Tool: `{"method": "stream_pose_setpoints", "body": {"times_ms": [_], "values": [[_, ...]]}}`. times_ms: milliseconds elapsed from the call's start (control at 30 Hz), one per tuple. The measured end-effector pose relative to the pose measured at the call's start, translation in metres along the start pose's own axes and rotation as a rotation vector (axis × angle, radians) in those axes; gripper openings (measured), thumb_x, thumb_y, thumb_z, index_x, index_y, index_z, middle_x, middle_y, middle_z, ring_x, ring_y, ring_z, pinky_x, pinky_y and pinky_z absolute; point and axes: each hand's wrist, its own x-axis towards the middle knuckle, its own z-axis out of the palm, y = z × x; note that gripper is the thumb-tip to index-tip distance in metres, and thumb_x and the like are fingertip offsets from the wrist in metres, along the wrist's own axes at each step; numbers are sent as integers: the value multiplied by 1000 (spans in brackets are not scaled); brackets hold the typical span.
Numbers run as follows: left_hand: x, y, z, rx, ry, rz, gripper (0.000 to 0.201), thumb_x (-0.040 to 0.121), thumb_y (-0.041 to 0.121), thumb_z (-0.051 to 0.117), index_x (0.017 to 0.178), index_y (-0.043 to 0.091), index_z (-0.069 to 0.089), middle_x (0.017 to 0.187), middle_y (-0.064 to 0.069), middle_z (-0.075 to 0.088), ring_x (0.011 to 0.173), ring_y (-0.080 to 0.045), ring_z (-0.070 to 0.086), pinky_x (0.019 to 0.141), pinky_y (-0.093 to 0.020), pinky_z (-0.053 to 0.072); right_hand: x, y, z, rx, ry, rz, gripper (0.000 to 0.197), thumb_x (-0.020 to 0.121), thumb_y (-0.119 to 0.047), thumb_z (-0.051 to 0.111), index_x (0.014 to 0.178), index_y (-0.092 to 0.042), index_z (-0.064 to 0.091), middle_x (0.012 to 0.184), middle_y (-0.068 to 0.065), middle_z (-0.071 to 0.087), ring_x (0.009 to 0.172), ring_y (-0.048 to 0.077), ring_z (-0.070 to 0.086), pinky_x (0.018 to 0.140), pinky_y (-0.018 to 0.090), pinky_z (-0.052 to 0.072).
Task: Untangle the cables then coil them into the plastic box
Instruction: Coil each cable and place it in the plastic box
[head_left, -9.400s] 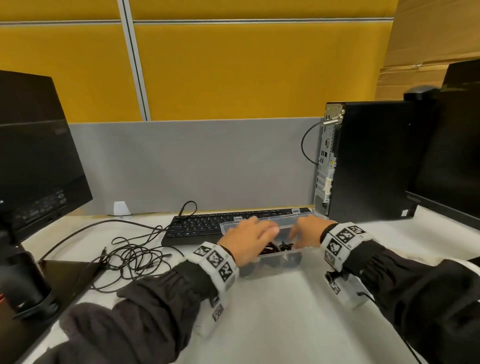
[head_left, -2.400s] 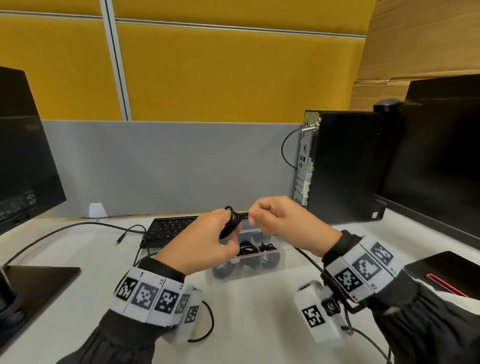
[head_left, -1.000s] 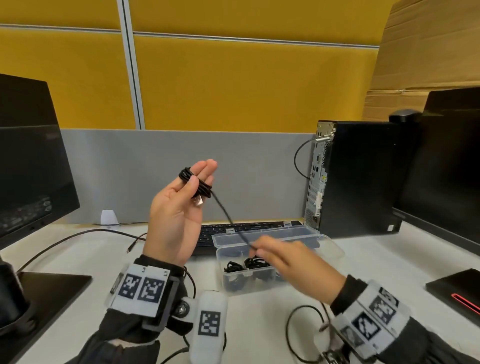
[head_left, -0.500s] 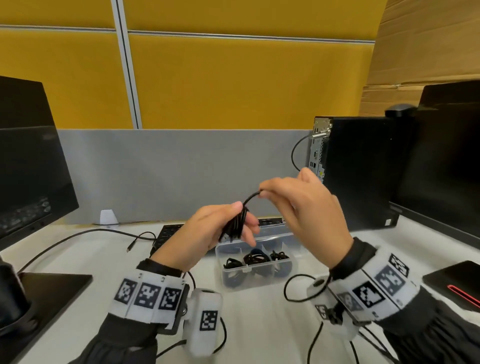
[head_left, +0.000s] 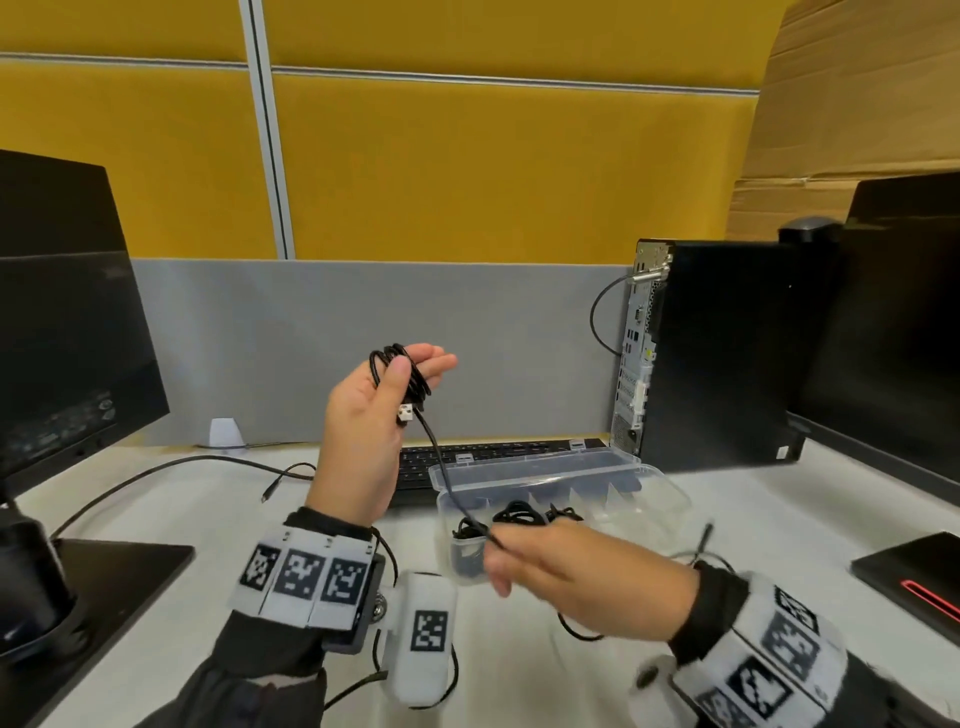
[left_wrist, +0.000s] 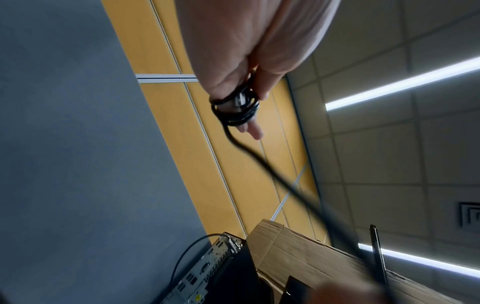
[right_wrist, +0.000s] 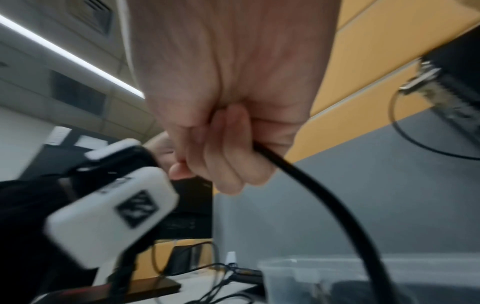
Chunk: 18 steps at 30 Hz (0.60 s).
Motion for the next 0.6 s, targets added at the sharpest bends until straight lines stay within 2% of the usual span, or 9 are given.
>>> {"method": "stream_pose_setpoints", "body": {"times_ms": [67,133,200,267,333,400,433,533,600], "values": [[0,-4,1,28,-17,-45,28,100,14,33,98,10,61,90,3,74,105,-19,64,96,-29,45,-4,-18,2,-77,-45,-56,25,101,-37,30,87,-25,48,66,-12,48,60,-3,44,61,18,35],[-4,-7,5,101,-47,-108,36,97,34,34,99,11,61,93,1,74,107,-20,63,98,-31,44,-6,-30,-2,-119,-3,-105,29,101,-39,31,87,-23,50,64,-11,50,59,0,44,66,29,41],[-8,-9,8,232,-109,-187,57,84,58,29,93,14,66,89,0,75,99,-16,66,97,-34,44,-6,-37,-14,-124,155,-139,29,99,-44,32,85,-25,50,59,-10,47,55,4,45,64,35,44],[-14,-7,11,305,-271,-289,69,79,68,21,80,21,71,81,0,73,86,-13,67,94,-38,44,-3,-40,-34,-153,393,-136,27,94,-48,31,83,-29,48,55,-12,45,50,3,42,56,32,41],[-20,-2,15,230,-459,-369,71,85,65,19,83,16,71,74,-7,69,80,-15,65,89,-34,44,6,-30,-56,-171,639,-105,26,93,-46,35,75,-31,43,51,-10,44,48,5,42,52,30,36],[-24,8,18,64,-529,-359,56,95,47,30,87,4,65,69,-11,66,76,-16,64,80,-24,47,17,-9,-70,-171,800,-44,27,97,-42,39,76,-27,47,53,-5,44,49,9,41,55,35,37],[-27,15,20,-38,-537,-336,45,95,37,36,85,4,65,67,-10,65,72,-15,62,75,-21,48,23,3,-72,-165,786,1,26,98,-39,39,79,-24,49,56,-5,46,52,9,44,57,37,40],[-28,28,25,-332,-480,-285,37,93,23,42,79,9,73,71,-8,67,69,-14,63,74,-23,53,36,25,-51,-89,473,104,22,100,-37,32,100,-25,51,86,-3,64,83,20,61,80,42,48],[-26,32,29,-476,-332,-248,36,87,19,42,82,4,74,80,-11,70,74,-15,68,73,-23,55,34,23,-26,31,275,100,18,101,-36,30,98,-29,47,90,-11,59,85,11,56,83,36,45]]}}
